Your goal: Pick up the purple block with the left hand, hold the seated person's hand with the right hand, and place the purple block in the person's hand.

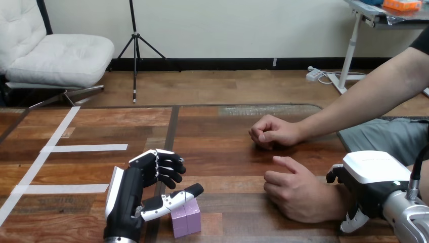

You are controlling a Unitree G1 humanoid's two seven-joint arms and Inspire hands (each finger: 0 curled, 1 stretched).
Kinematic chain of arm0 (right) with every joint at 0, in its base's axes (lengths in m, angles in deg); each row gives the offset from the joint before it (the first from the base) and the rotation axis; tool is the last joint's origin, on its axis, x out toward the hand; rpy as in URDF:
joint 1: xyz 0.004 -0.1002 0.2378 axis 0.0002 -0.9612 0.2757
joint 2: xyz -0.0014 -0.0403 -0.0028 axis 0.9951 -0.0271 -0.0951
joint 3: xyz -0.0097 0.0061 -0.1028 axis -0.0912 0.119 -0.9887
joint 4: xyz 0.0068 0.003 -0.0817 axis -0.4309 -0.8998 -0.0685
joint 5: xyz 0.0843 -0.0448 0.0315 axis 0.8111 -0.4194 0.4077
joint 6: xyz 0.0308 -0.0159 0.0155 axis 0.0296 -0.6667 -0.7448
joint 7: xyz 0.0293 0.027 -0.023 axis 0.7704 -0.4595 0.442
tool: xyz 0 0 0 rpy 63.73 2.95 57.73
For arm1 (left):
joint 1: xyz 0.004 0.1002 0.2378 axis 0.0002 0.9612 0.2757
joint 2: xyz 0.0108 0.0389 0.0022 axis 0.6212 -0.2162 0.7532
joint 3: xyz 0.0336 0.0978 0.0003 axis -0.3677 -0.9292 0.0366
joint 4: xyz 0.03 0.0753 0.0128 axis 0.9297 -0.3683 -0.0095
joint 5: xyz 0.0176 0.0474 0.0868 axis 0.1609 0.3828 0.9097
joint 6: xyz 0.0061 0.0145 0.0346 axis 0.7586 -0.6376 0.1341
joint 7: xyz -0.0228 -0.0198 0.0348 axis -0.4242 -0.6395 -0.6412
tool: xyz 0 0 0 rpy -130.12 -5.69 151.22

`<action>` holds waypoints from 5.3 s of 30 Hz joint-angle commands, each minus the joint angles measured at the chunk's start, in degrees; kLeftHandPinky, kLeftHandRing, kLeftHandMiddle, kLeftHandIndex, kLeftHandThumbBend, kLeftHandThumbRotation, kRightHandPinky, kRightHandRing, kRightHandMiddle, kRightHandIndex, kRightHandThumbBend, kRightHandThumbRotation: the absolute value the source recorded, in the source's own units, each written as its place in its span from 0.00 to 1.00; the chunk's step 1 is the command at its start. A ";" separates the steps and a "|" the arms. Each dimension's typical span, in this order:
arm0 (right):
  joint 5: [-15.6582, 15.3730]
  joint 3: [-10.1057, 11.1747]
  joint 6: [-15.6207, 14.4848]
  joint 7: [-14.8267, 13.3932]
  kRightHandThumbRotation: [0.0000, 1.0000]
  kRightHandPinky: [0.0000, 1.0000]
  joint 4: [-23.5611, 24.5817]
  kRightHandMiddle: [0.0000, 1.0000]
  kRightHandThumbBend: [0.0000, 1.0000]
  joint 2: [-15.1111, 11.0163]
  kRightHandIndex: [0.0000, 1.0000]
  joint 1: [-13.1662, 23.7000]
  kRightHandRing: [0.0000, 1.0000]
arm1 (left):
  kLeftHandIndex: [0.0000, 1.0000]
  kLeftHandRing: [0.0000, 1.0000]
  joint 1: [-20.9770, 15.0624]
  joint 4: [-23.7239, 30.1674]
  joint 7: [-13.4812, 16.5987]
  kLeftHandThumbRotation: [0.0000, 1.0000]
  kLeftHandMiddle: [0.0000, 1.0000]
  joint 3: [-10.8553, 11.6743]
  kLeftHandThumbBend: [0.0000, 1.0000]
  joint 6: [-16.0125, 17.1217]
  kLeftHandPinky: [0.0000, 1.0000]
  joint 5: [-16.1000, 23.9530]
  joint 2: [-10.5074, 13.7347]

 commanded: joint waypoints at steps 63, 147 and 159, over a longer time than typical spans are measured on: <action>4.09 0.84 0.50 -0.93 0.07 0.79 2.20 0.79 0.79 -2.32 0.78 1.20 0.79 | 0.99 0.99 4.43 31.05 -7.95 0.65 0.99 -6.86 0.99 -22.15 0.99 25.79 19.92; 6.73 1.07 1.55 -3.08 0.08 0.76 2.82 0.77 0.78 -2.72 0.77 1.03 0.77 | 0.51 0.35 4.60 26.86 12.00 0.36 0.46 -10.26 0.64 -21.83 0.27 25.80 17.33; 6.63 1.08 1.45 -2.82 0.10 0.77 3.10 0.78 0.79 -2.89 0.77 0.83 0.78 | 0.52 0.37 4.57 26.35 12.53 0.35 0.47 -10.60 0.63 -21.30 0.28 26.16 17.59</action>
